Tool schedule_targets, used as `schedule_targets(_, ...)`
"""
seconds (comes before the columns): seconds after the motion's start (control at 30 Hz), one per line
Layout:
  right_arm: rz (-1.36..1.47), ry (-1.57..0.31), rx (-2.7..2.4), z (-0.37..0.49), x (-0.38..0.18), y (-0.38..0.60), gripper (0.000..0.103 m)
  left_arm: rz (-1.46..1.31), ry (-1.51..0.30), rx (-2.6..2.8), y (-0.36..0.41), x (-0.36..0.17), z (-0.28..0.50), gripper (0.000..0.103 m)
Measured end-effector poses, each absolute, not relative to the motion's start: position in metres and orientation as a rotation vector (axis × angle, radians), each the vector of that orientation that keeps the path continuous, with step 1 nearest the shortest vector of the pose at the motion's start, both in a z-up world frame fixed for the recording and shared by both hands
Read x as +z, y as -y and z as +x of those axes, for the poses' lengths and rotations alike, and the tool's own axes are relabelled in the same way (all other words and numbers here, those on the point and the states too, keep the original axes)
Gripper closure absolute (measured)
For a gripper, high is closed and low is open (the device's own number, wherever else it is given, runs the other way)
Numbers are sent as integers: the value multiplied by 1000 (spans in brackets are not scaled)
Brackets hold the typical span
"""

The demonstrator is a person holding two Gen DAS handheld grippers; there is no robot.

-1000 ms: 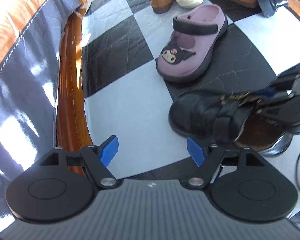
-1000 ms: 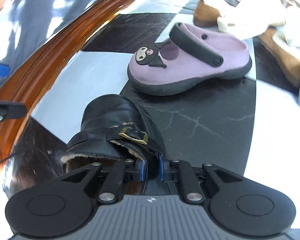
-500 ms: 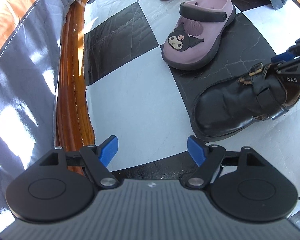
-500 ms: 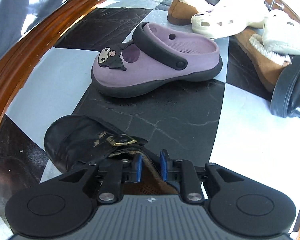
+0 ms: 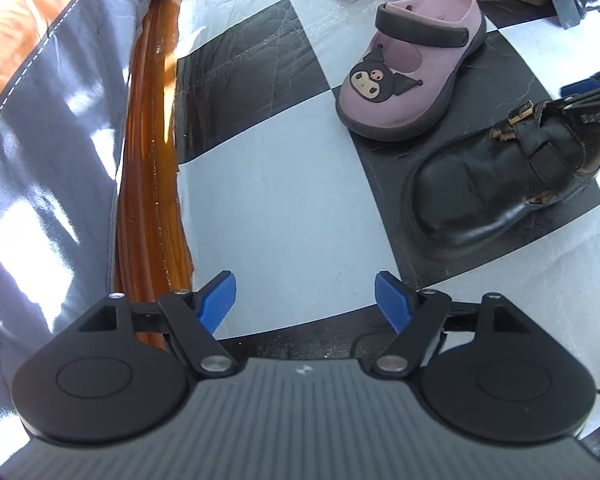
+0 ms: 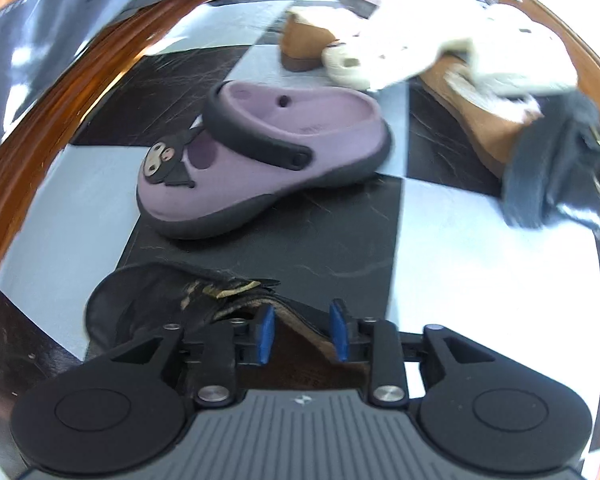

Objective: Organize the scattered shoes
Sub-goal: 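Grasp the set-down black shoe by its heel with the right tool, then lift the black shoe and stand it upright beside the left tool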

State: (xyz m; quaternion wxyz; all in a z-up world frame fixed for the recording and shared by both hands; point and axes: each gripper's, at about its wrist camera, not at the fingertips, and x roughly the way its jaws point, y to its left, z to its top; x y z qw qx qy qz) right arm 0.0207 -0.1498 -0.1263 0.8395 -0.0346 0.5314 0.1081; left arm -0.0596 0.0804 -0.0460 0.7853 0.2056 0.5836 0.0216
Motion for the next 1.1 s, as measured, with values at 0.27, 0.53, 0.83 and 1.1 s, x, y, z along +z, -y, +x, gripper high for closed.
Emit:
schedule_targets(0.27,348,-1228,273,1,-100,171,32,371,-1274,13,-85,-39,-57,26)
schedule_targets(0.53,390,-1228,148,25,-174,130,27,297,-1307,-2,-85,-34,-53,26)
schedule_targets(0.83,266,-1059,645,22,-158,122,85,324,-1297,86,-109,-35,-57,26)
schedule_targets(1.1,-122,-1126,1045,58,-118,68,53,177,-1315,41,-124,-17,-59,26)
